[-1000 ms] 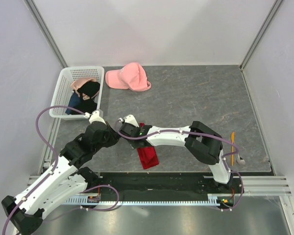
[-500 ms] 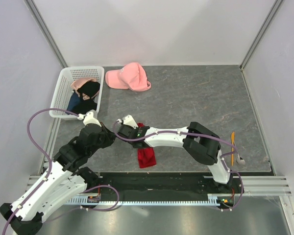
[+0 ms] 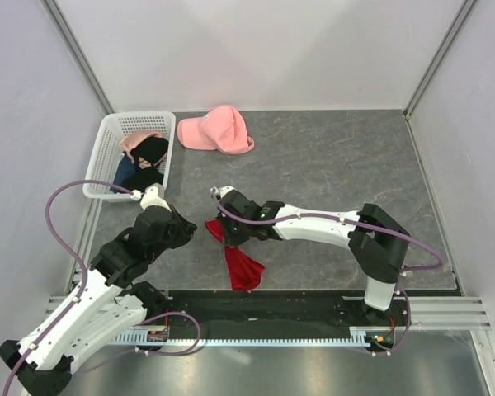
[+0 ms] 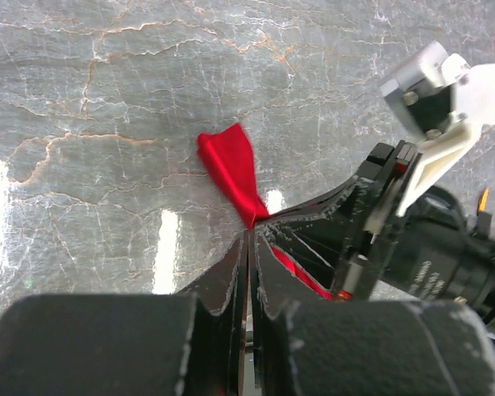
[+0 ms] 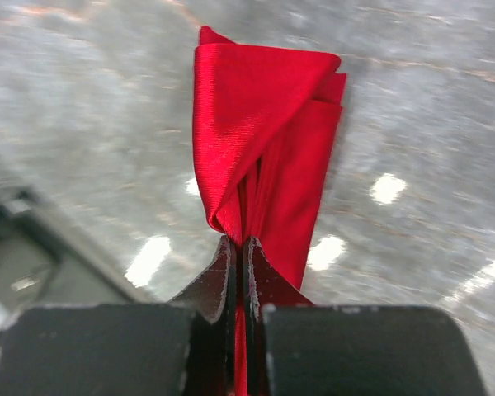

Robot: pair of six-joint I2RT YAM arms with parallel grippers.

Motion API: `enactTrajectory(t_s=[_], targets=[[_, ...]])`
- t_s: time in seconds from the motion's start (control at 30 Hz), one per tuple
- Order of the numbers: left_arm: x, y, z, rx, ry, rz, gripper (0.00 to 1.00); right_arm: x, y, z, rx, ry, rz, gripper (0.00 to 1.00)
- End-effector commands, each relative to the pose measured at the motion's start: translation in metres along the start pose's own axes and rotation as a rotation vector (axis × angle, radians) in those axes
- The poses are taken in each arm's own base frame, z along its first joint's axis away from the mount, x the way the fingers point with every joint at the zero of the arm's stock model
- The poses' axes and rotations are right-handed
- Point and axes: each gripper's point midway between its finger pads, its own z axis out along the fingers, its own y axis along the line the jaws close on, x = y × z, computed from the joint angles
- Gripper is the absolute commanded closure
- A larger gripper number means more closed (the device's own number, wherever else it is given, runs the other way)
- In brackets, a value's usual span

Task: Fold the napkin into a case and place the utensils inside
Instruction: Turn over the smaller rectangle-folded napkin at the center of the board.

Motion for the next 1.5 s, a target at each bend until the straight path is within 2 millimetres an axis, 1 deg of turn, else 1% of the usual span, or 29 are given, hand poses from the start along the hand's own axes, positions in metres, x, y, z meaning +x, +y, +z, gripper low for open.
enactTrajectory(t_s=[0.0, 0.07, 0.1, 0.27, 0.3, 0.37, 0.4, 0.43, 0.47, 0.5, 0.53, 0.57, 0.6, 0.63, 0.67, 0.73, 0.77, 0.8, 0.97, 1.03, 1.17, 1.23, 1.27, 1.3, 1.33, 1.37, 1.4, 1.43, 1.47], targets=[[-0.017, -0.009, -0.006, 0.008, -0.040, 0.021, 0.91, -0.012, 0.043, -0.023, -0.326, -0.026, 0.096, 1.00], [-0.016, -0.008, -0.004, 0.001, -0.034, 0.024, 0.91, -0.011, 0.046, -0.025, -0.413, -0.024, 0.129, 1.00], [-0.015, -0.007, -0.004, -0.002, -0.032, 0.025, 0.92, -0.011, 0.050, -0.028, -0.508, -0.027, 0.158, 1.00], [-0.013, -0.006, 0.001, -0.019, -0.017, 0.027, 0.92, -0.003, 0.047, -0.029, -0.670, -0.017, 0.254, 1.00], [-0.012, -0.006, 0.002, -0.025, -0.012, 0.030, 0.92, -0.004, 0.042, -0.029, -0.700, -0.030, 0.291, 1.00], [-0.012, -0.007, 0.004, -0.030, -0.006, 0.030, 0.92, -0.001, 0.039, -0.031, -0.744, -0.024, 0.312, 1.00], [-0.009, -0.006, 0.007, -0.043, 0.007, 0.035, 0.92, -0.001, 0.031, -0.030, -0.758, -0.040, 0.325, 1.00], [-0.009, -0.008, 0.008, -0.041, 0.013, 0.039, 0.92, 0.002, 0.030, -0.033, -0.788, -0.019, 0.354, 1.00], [-0.008, -0.009, 0.009, -0.038, 0.019, 0.041, 0.92, 0.012, 0.024, -0.030, -0.793, -0.002, 0.383, 1.00], [-0.006, -0.010, 0.012, -0.037, 0.034, 0.046, 0.92, 0.001, 0.018, -0.034, -0.828, -0.053, 0.382, 1.00], [-0.003, -0.013, 0.016, -0.035, 0.046, 0.055, 0.92, 0.000, 0.015, -0.036, -0.842, -0.049, 0.412, 1.00], [-0.001, -0.015, 0.020, -0.027, 0.058, 0.061, 0.92, 0.008, 0.011, -0.033, -0.851, -0.027, 0.422, 1.00], [0.004, -0.019, 0.023, -0.009, 0.083, 0.069, 0.92, 0.005, 0.005, -0.033, -0.860, -0.043, 0.424, 1.00], [0.010, -0.017, 0.031, -0.026, 0.111, 0.081, 0.93, 0.007, 0.002, -0.032, -0.865, -0.037, 0.429, 1.00], [0.014, -0.018, 0.034, -0.029, 0.128, 0.084, 0.93, 0.009, -0.005, -0.030, -0.875, -0.033, 0.440, 1.00], [0.021, -0.022, 0.042, -0.021, 0.165, 0.086, 0.94, 0.011, -0.011, -0.029, -0.889, -0.025, 0.452, 1.00], [0.023, -0.023, 0.044, -0.016, 0.172, 0.086, 0.94, 0.015, -0.014, -0.028, -0.900, -0.007, 0.475, 1.00], [0.026, -0.025, 0.046, -0.008, 0.184, 0.089, 0.94, 0.013, -0.018, -0.029, -0.905, -0.018, 0.469, 0.98], [0.033, -0.029, 0.061, -0.008, 0.216, 0.104, 0.94, 0.020, -0.033, -0.020, -0.885, -0.003, 0.484, 0.94], [0.035, -0.033, 0.066, -0.001, 0.226, 0.107, 0.94, 0.023, -0.037, -0.019, -0.885, 0.006, 0.486, 0.91], [0.042, -0.038, 0.076, 0.012, 0.262, 0.111, 0.94, 0.024, -0.052, -0.015, -0.866, 0.002, 0.497, 0.89], [0.045, -0.041, 0.083, 0.018, 0.275, 0.115, 0.94, 0.024, -0.054, -0.017, -0.875, 0.005, 0.486, 0.85], [0.047, -0.042, 0.085, 0.021, 0.283, 0.116, 0.94, 0.025, -0.058, -0.016, -0.866, 0.014, 0.492, 0.82], [0.048, -0.045, 0.088, 0.026, 0.287, 0.117, 0.94, 0.027, -0.062, -0.012, -0.849, 0.010, 0.459, 0.79], [0.049, -0.045, 0.091, 0.022, 0.291, 0.119, 0.94, 0.024, -0.066, -0.008, -0.828, 0.008, 0.448, 0.77], [0.048, -0.047, 0.092, 0.028, 0.290, 0.121, 0.94, 0.031, -0.074, -0.004, -0.794, 0.045, 0.472, 0.71], [0.049, -0.047, 0.095, 0.024, 0.297, 0.124, 0.94, 0.032, -0.078, -0.002, -0.775, 0.052, 0.468, 0.68], [0.049, -0.049, 0.097, 0.028, 0.298, 0.125, 0.94, 0.021, -0.085, 0.002, -0.752, 0.006, 0.379, 0.64], [0.048, -0.052, 0.098, 0.038, 0.300, 0.128, 0.94, 0.030, -0.101, 0.005, -0.690, 0.071, 0.430, 0.58]])
